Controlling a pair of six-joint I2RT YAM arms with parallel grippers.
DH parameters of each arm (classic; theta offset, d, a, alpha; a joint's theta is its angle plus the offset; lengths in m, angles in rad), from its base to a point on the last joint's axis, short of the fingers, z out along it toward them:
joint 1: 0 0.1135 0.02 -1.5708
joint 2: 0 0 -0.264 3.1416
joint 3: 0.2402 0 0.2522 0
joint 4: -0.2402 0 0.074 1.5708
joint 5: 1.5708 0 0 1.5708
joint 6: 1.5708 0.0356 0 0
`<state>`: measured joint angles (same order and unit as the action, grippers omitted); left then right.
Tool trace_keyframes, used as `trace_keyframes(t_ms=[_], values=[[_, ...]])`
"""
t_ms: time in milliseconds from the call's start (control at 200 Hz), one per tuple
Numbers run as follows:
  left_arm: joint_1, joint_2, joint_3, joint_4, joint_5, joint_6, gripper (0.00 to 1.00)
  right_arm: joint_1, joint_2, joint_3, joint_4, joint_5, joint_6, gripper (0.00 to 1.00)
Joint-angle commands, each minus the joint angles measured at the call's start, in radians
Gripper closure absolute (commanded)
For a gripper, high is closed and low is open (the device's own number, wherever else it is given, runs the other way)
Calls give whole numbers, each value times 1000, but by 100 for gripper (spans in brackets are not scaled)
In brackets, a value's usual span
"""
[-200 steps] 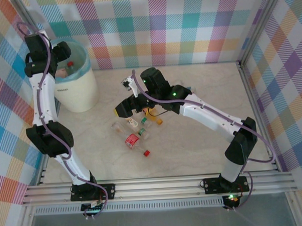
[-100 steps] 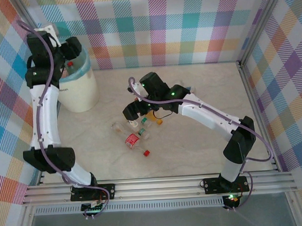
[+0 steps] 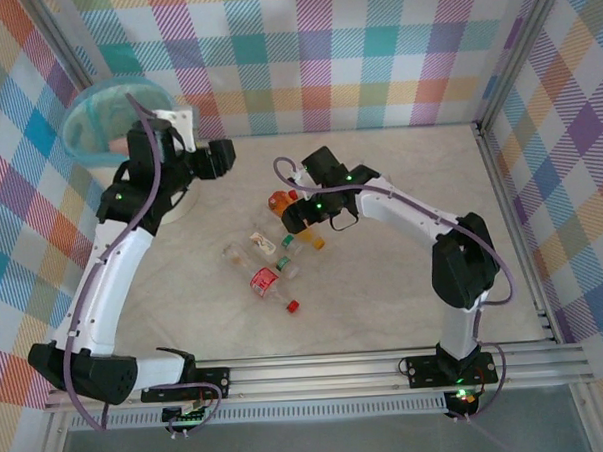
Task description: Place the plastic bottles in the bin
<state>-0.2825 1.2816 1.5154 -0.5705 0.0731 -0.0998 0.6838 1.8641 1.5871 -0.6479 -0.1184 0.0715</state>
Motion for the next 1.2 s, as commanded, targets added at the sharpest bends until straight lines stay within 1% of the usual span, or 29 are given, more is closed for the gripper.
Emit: trace_keyframes(t_ms=[0,80,175,365,500,995,1055,1195], values=[[-45,-50,-62,-6,77,2,26,-4,38,1,13,-45,-55,17],[-75,-70,-104,-28,108,-1,26,-4,80,18,3,-30,-67,17],[-95,-104,-155,-35,116,-16,26,-8,115,22,10,-14,-73,17],[-99,-169,-268,-23,97,-69,26,-13,169,38,24,23,-87,17],[-100,-203,-313,-16,84,-89,26,-19,198,47,28,30,-88,17],[-101,-204,-320,-22,63,-89,26,-36,291,103,27,36,-96,18],[-101,-204,-319,-22,63,-88,26,-36,297,108,27,36,-95,19],[-101,-199,-317,-25,61,-86,26,-36,301,112,27,34,-92,27]])
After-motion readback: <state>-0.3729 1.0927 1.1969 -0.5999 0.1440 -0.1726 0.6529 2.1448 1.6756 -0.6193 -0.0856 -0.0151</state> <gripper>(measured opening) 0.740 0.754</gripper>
